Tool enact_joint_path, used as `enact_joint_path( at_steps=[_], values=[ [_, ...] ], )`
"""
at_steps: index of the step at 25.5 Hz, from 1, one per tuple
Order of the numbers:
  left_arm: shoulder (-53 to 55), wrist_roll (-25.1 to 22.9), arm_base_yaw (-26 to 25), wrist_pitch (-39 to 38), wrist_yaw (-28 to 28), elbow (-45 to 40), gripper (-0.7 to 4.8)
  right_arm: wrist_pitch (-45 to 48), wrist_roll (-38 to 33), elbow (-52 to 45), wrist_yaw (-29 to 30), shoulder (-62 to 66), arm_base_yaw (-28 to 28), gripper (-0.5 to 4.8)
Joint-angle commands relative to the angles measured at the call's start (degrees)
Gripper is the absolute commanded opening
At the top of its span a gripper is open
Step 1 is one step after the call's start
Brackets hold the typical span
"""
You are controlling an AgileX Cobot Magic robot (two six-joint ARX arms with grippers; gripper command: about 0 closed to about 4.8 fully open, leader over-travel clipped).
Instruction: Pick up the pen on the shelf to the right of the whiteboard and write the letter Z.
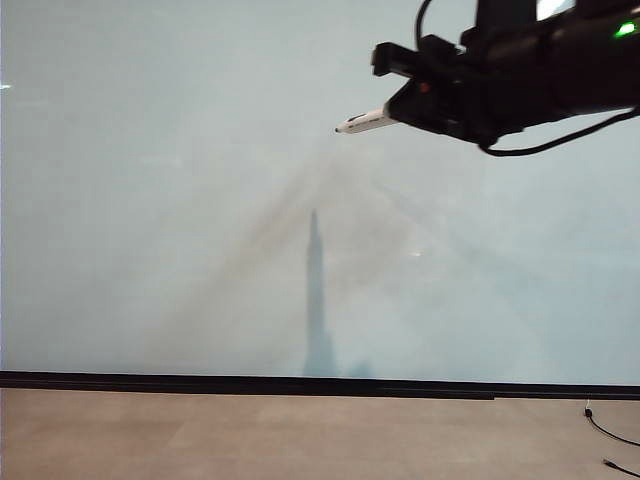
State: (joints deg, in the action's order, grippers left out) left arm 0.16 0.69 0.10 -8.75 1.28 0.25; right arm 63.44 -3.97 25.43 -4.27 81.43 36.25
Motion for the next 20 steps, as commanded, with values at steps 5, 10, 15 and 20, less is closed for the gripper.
enact_joint_path(
  at_steps=[5, 10, 15, 20],
  values=[
    [0.0, -0.2, 0.0, 0.6, 0.0, 0.1, -0.05, -5.1, 0.2, 8.2, 3.0, 5.1, 0.1, -0.09],
    [0.0, -0.2, 0.0, 0.6, 0.0, 0.1, -0.04, -5.5, 0.4, 11.4, 3.3, 7.5, 0.2, -0.09],
    [0.0, -0.2, 0.0, 0.7, 0.0, 0.1, -0.05, -8.9, 0.4, 14.7, 5.1, 8.4, 0.2, -0.09],
    [0.0, -0.2, 0.0, 0.6, 0.0, 0.1, -0.04, -9.4, 0.4, 15.6, 5.7, 8.6, 0.2, -0.09]
  ],
)
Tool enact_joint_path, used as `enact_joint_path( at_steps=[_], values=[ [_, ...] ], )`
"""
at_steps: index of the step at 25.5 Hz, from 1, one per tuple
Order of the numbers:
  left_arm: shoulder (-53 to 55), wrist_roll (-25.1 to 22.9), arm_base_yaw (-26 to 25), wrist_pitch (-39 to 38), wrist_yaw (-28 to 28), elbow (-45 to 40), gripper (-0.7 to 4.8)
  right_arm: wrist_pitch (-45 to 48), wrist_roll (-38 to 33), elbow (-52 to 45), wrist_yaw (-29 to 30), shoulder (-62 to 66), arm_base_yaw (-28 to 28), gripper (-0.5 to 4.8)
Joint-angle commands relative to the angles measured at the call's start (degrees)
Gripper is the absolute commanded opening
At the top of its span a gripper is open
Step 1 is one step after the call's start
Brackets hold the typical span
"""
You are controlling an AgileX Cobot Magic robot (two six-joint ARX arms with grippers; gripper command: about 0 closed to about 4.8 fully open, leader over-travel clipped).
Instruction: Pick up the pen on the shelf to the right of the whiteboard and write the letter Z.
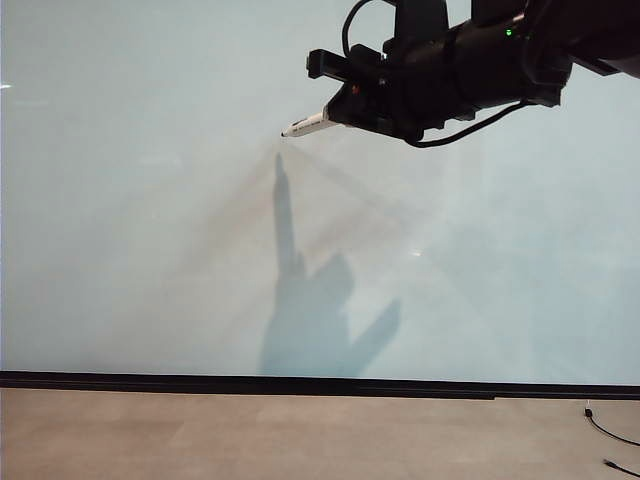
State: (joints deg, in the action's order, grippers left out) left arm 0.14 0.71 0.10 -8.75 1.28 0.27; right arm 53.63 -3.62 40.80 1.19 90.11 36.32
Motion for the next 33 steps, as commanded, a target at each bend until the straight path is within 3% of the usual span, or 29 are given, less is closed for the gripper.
enact_joint_path(
  at_steps=[1, 12, 33],
  values=[
    [0.0, -0.3, 0.0, 0.6, 0.0, 0.1, -0.04, 0.3, 0.0, 0.2, 0.2, -0.1, 0.1, -0.09],
    [0.0, -0.3, 0.0, 0.6, 0.0, 0.1, -0.05, 0.4, 0.0, 0.3, -5.2, -0.2, 0.8, -0.09],
    [0.0, -0.3, 0.0, 0.6, 0.0, 0.1, -0.05, -5.9, 0.7, -0.2, -6.8, -4.3, -0.5, -0.09]
  ],
)
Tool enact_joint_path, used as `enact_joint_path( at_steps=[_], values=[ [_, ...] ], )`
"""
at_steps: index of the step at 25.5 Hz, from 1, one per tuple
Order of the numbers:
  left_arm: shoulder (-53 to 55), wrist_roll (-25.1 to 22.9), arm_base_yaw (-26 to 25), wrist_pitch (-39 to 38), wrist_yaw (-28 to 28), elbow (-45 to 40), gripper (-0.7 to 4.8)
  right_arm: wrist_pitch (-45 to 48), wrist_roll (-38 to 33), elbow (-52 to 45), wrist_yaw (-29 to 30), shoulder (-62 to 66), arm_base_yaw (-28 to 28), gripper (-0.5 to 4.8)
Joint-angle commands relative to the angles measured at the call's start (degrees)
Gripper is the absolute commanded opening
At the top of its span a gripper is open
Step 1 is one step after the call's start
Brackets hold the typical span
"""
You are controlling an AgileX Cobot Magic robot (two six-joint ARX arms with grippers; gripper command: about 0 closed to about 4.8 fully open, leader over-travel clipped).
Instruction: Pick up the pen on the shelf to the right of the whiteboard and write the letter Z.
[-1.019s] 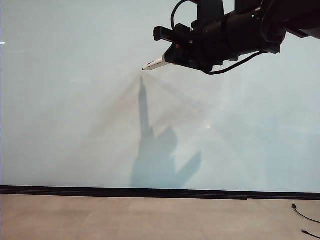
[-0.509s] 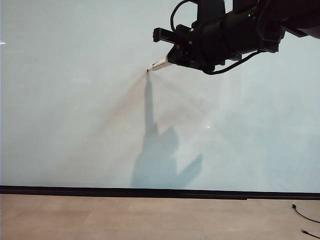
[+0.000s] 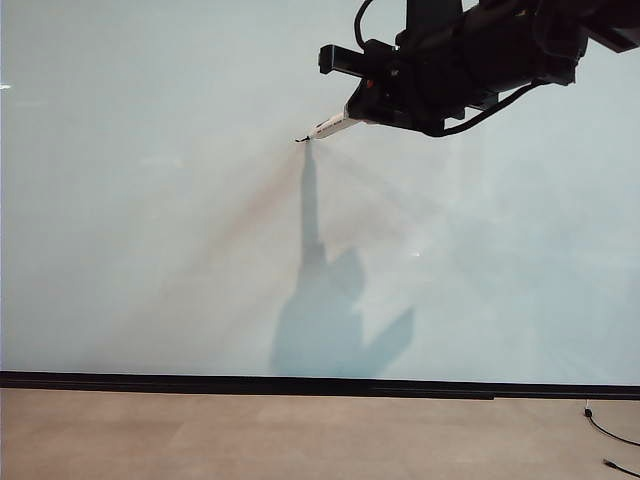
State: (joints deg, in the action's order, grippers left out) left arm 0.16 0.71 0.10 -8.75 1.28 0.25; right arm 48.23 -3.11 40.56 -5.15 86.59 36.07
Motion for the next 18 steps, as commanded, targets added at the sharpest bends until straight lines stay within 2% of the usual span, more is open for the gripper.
enact_joint_path(
  at_steps=[1, 18],
  values=[
    [0.0, -0.3, 0.0, 0.6, 0.0, 0.1, -0.04, -0.9, 0.2, 0.0, -0.5, -0.9, -0.3, -0.09],
    [0.0, -0.3, 0.0, 0.6, 0.0, 0.1, -0.04, -1.5, 0.2, -0.3, -1.0, -1.4, -1.7, -0.09]
  ],
)
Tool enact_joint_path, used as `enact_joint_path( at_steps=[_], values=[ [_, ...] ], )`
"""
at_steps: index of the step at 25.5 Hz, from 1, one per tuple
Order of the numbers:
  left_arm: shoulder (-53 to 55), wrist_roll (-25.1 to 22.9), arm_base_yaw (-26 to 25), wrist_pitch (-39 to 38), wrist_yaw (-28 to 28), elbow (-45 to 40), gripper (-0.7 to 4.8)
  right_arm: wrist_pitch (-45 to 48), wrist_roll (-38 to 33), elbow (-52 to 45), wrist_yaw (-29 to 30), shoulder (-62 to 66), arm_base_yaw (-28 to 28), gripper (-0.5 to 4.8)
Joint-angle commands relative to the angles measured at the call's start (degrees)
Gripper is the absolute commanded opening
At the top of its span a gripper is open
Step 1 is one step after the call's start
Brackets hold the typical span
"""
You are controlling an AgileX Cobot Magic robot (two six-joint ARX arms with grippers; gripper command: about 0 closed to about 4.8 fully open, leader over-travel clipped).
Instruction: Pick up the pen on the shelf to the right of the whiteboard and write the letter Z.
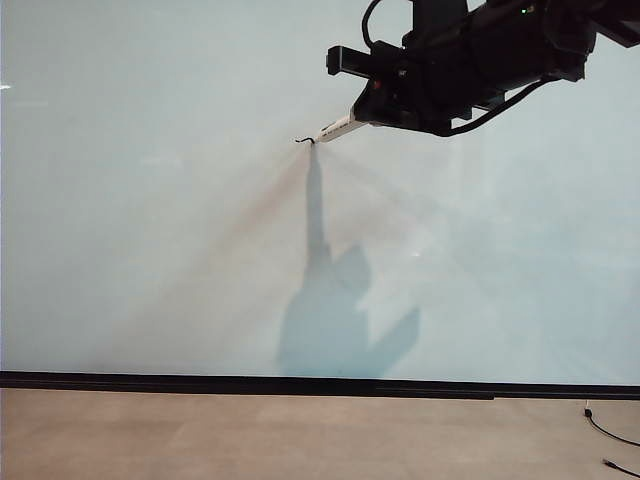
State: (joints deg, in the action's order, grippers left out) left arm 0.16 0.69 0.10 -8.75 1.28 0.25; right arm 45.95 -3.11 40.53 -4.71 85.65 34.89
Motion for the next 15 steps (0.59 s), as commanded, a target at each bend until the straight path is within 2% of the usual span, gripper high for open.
enact_joint_path(
  at_steps=[1, 6, 15],
  values=[
    [0.0, -0.2, 0.0, 0.6, 0.0, 0.1, -0.04, 1.0, 0.2, -0.8, -1.8, -0.7, -0.8, -0.09],
    [0.0, -0.2, 0.0, 0.6, 0.0, 0.1, -0.04, 3.4, 0.2, -4.6, -3.0, -3.1, -1.7, -0.09],
    [0.0, -0.2, 0.0, 0.6, 0.0, 0.1, -0.04, 2.8, 0.7, -5.0, -4.6, -5.2, -2.9, -0.09]
  ],
)
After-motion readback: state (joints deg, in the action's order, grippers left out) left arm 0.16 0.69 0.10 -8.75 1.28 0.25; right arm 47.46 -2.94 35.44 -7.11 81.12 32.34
